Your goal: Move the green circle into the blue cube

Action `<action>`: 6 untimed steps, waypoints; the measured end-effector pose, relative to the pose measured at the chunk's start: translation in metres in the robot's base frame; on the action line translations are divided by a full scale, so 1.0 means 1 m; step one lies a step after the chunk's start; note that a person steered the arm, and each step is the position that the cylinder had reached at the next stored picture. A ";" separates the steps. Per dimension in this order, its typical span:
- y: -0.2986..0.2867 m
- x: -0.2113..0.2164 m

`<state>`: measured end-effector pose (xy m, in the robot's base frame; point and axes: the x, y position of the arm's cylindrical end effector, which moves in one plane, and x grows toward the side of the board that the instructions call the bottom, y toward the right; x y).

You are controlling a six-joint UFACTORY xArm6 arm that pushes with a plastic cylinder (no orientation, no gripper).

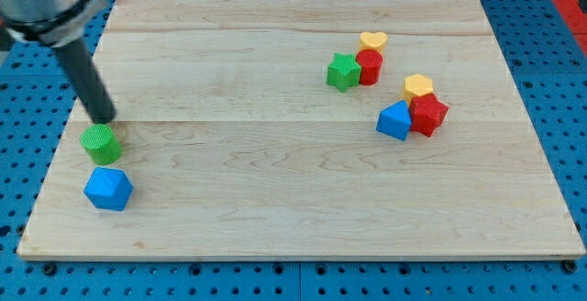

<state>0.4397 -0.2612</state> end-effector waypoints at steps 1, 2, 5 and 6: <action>0.000 0.040; 0.009 0.041; 0.000 0.010; 0.036 0.021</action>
<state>0.4607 -0.2256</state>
